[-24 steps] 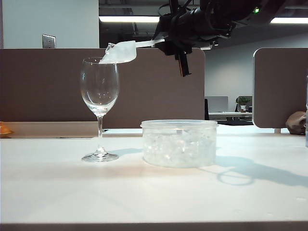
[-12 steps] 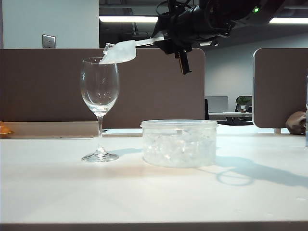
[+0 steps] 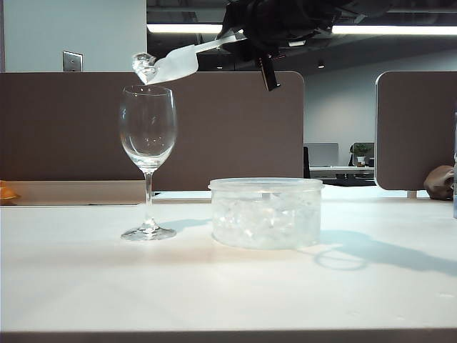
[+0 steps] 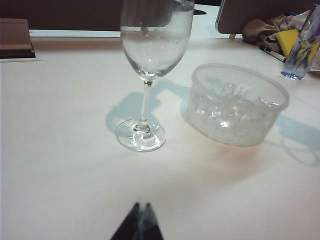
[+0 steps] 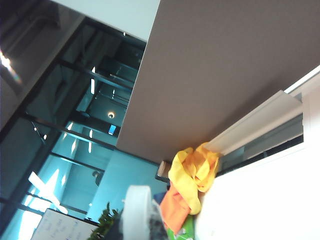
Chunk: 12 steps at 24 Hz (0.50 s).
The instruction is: Pick up an ice shovel filled with ice cubes and pour the ice from the shovel into the glass.
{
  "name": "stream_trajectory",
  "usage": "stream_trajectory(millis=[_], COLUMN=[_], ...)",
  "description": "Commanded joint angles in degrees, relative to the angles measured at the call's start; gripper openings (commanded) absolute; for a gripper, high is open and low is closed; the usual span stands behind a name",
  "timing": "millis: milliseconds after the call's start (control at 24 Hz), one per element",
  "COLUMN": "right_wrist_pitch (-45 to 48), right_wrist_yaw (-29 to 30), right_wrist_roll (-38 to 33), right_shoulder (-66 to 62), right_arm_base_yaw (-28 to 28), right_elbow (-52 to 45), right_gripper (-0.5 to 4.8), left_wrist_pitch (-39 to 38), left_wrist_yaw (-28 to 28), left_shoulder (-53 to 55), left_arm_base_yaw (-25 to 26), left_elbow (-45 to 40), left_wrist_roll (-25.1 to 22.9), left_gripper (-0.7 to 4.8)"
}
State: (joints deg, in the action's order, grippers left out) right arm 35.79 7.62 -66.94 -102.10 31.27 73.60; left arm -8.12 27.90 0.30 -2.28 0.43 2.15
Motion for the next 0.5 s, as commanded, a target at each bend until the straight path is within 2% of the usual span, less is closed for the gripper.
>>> stream_trajectory(millis=[42, 500], right_wrist_pitch=[0.2, 0.1], right_wrist_yaw=[0.2, 0.0], right_wrist_roll=[1.3, 4.0], right_shoulder=[0.3, 0.3], right_arm_base_yaw=[0.4, 0.4], right_elbow=[0.5, 0.5], right_gripper=[-0.05, -0.05], left_wrist_pitch=[0.0, 0.0], left_wrist_yaw=[0.4, 0.4], left_shoulder=[0.0, 0.0], left_arm_base_yaw=[0.1, 0.1], left_elbow=[0.0, 0.0], left_wrist_roll=[-0.2, -0.2], left_gripper=[-0.05, -0.05])
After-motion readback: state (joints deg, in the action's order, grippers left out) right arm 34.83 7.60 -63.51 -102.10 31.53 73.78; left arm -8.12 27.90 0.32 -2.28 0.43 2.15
